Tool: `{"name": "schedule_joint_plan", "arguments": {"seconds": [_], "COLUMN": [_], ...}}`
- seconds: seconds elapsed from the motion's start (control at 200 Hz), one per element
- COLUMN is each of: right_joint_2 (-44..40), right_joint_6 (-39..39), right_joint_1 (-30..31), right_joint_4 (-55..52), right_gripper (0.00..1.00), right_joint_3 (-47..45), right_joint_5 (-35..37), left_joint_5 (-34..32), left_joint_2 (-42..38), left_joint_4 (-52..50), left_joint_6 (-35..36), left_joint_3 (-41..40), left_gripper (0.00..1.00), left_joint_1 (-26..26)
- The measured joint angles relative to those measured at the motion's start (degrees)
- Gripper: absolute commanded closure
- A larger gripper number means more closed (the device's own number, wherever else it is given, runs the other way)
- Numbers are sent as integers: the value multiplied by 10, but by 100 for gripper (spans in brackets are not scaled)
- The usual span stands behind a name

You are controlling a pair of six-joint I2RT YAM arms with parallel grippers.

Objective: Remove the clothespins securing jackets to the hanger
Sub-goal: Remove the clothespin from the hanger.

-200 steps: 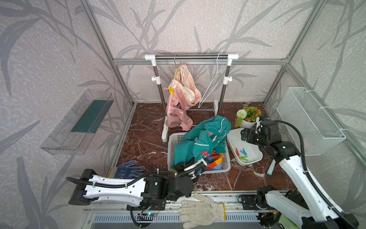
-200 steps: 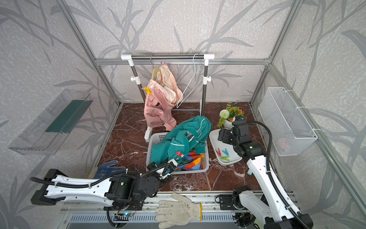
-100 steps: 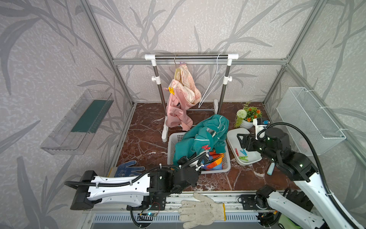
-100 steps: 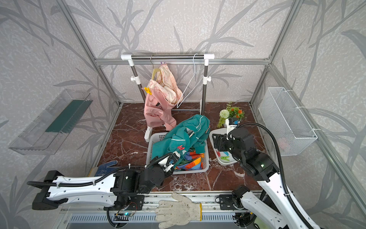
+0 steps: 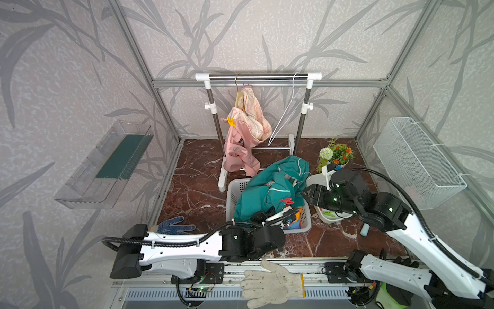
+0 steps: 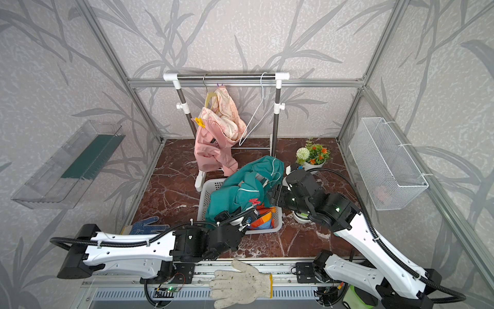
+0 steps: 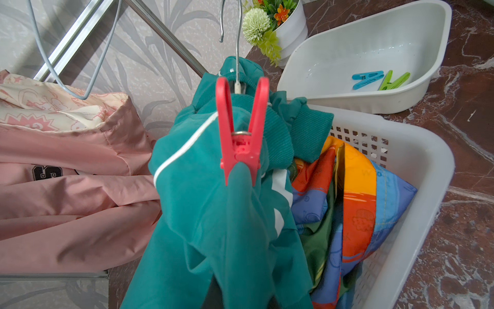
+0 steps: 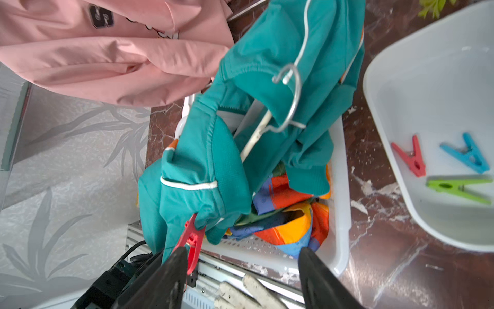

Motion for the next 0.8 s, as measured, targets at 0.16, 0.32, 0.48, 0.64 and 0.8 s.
{"name": "schedule_joint_plan", "arguments": {"seconds": [0.16, 0.32, 0.48, 0.64, 0.8], "right_joint_2": [0, 15, 37, 51, 55], "right_joint_6": [44, 69, 82, 89, 97], "right_joint_1": [6, 14, 14, 14, 14], "right_joint_4": [-7, 1, 7, 15, 32], "right_gripper": [35, 35, 36, 44, 55], "right_joint_3": [-7, -13, -20, -20, -33], "right_joint_5": [-32, -61, -83, -94, -99], "left_joint_5": [2, 5, 5, 5, 2], "left_joint_2": [20, 37, 52, 73, 80], "left_joint_4": [1, 7, 10, 15, 17], "left_joint_6": [10, 22, 30, 41, 49], "left_joint_3": [13, 18, 27, 35, 35], "left_gripper": [100, 100, 100, 100, 100], "left_joint_1": [0, 0, -1, -4, -9]}}
